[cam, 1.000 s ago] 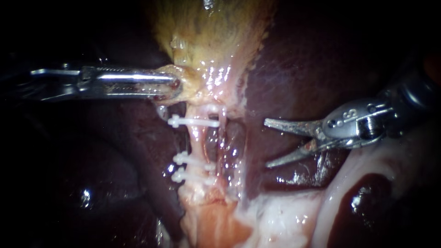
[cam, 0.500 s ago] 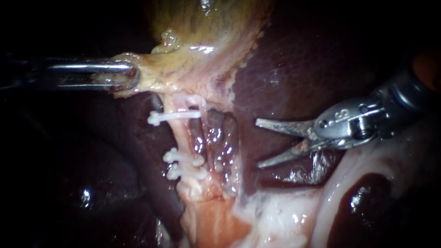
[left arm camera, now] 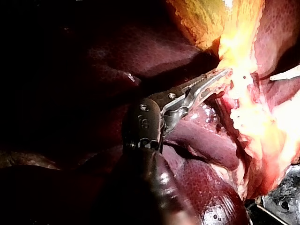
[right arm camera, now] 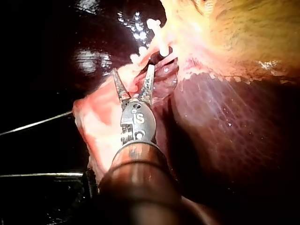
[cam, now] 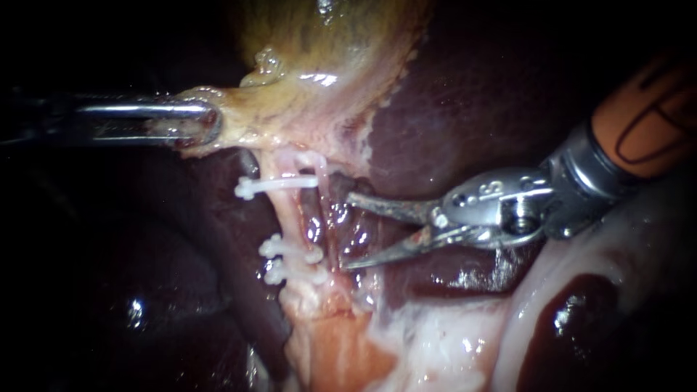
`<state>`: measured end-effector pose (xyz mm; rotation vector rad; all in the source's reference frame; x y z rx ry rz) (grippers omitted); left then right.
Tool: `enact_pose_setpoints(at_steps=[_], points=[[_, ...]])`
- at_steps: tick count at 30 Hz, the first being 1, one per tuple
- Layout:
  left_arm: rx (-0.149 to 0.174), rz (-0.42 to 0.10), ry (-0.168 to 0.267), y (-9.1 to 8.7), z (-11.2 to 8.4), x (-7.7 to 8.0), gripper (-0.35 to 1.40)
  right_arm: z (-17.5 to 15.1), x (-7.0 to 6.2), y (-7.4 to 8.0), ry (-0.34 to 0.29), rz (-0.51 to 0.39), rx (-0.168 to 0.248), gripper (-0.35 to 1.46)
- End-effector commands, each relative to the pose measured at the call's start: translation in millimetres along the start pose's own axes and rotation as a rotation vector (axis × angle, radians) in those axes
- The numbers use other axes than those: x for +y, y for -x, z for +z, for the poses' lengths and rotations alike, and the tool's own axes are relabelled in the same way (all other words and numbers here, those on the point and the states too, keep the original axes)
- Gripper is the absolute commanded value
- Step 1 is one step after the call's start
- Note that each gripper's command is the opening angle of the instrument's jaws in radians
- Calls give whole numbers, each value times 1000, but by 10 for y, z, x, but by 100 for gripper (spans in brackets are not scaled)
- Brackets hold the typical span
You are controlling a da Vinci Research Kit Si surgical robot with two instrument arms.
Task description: Go to the cutting position left tube
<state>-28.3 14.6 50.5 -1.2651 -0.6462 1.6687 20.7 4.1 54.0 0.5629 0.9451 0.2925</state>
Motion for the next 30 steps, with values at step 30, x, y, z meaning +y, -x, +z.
enact_pose_setpoints(at_steps=[30], points=[[1,0,-2,0,1,3,-35,106,42,16,-55,113,-17,143]])
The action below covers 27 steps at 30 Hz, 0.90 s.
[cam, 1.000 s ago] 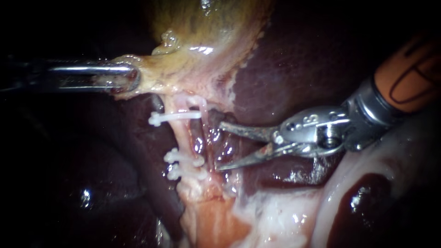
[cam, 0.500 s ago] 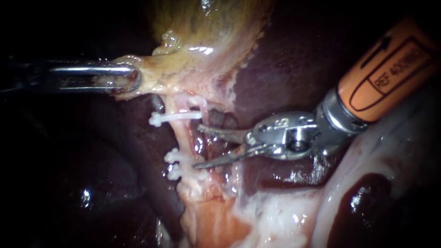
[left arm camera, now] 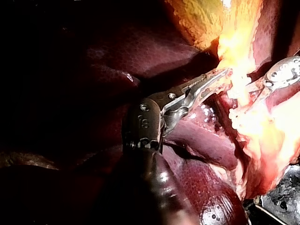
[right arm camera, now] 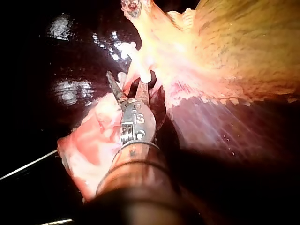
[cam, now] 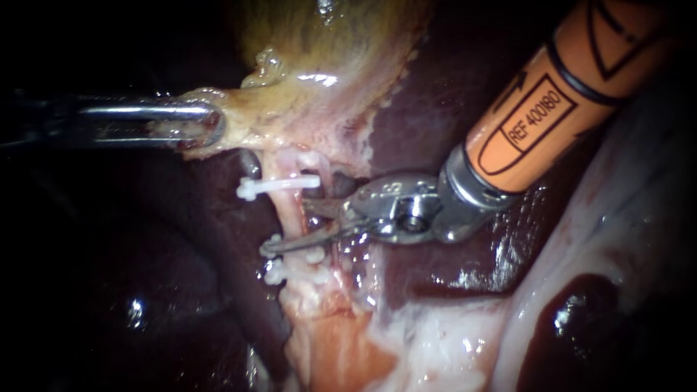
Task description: Go to the cutting position left tube
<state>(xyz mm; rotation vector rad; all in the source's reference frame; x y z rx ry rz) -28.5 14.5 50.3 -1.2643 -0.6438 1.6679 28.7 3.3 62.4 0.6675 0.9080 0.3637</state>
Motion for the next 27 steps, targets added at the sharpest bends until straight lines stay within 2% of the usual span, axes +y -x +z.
enact_pose_setpoints(at_steps=[1,8,13,19,27], points=[[0,0,0,0,0,0,-35,4,1,-2,-6,-1,6,143],[0,0,0,0,1,0,-35,26,5,-15,-52,13,44,143],[0,0,-1,0,1,0,-35,30,-2,-21,-97,32,86,143],[0,0,-1,0,1,0,-35,21,-23,-35,-165,43,143,143],[0,0,0,0,0,0,-35,3,-53,-64,-260,90,219,143]])
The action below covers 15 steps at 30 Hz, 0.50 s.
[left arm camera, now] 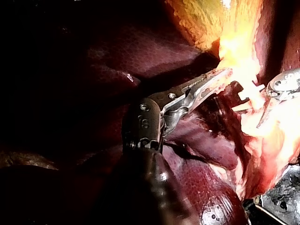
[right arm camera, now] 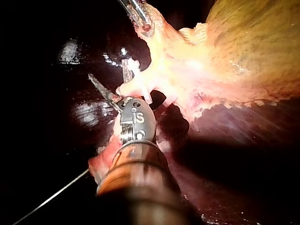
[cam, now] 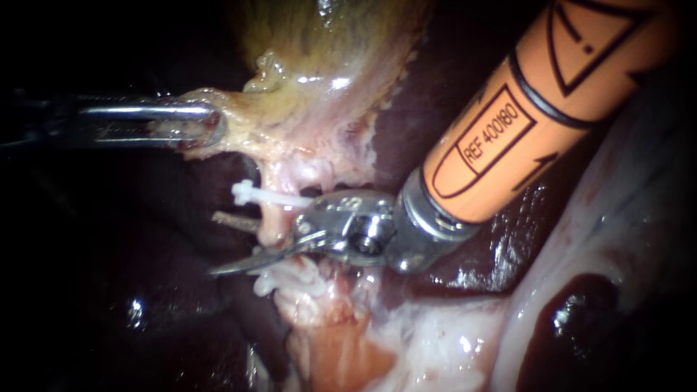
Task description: Go to the cutting position left tube
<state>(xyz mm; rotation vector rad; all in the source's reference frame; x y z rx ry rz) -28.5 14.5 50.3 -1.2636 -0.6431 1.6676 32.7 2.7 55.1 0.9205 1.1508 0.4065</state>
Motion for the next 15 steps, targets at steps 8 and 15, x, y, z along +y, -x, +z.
enact_pose_setpoints(at_steps=[8,15], points=[[0,0,1,0,0,0,-35,-4,-8,-12,-20,9,23,143],[0,0,1,0,1,0,-35,-5,-4,-10,-20,15,23,143]])
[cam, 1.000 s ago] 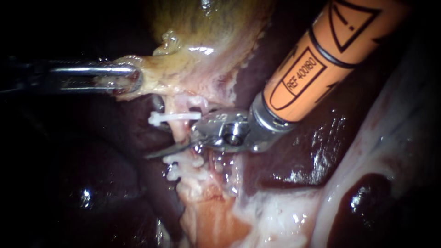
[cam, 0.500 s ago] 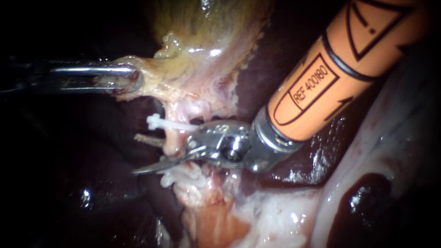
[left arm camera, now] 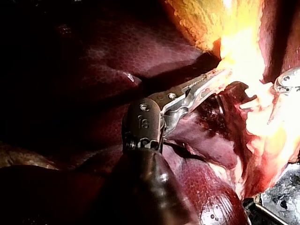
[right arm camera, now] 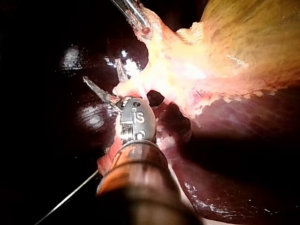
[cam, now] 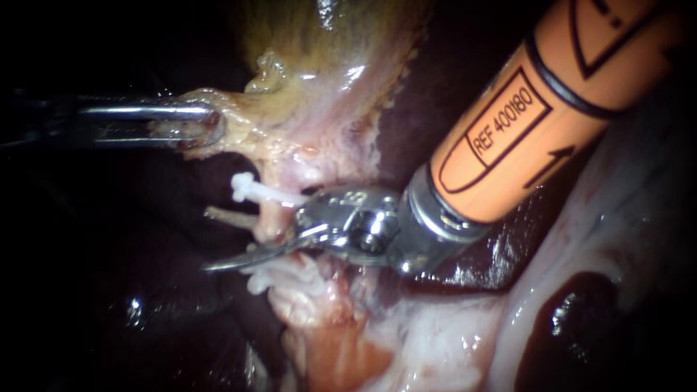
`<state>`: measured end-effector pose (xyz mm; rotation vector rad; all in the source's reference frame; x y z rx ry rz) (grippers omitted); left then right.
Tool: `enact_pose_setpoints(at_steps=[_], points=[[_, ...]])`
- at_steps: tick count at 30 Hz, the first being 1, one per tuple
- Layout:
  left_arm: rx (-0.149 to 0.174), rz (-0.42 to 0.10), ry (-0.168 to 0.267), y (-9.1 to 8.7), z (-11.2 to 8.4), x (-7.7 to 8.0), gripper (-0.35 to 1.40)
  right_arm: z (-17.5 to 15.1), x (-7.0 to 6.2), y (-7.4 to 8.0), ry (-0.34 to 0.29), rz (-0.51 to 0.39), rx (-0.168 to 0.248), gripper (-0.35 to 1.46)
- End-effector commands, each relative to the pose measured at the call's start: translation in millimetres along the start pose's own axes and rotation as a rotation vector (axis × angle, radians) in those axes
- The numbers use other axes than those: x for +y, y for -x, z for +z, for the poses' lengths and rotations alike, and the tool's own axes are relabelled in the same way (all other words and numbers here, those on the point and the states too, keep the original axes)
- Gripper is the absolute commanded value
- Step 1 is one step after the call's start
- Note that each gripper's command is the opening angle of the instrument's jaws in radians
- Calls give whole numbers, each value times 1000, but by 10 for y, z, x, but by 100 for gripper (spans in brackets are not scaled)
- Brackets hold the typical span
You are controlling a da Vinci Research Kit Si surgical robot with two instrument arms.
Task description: Go to the cutting position left tube
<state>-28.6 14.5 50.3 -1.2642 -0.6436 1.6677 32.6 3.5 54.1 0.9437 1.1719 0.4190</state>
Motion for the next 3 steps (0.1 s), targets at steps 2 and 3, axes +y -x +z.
enact_pose_setpoints(at_steps=[2,3], points=[[0,0,0,0,0,0,-35,0,2,2,0,1,-1,143],[0,0,0,0,0,0,-35,0,3,3,0,0,-1,143]])
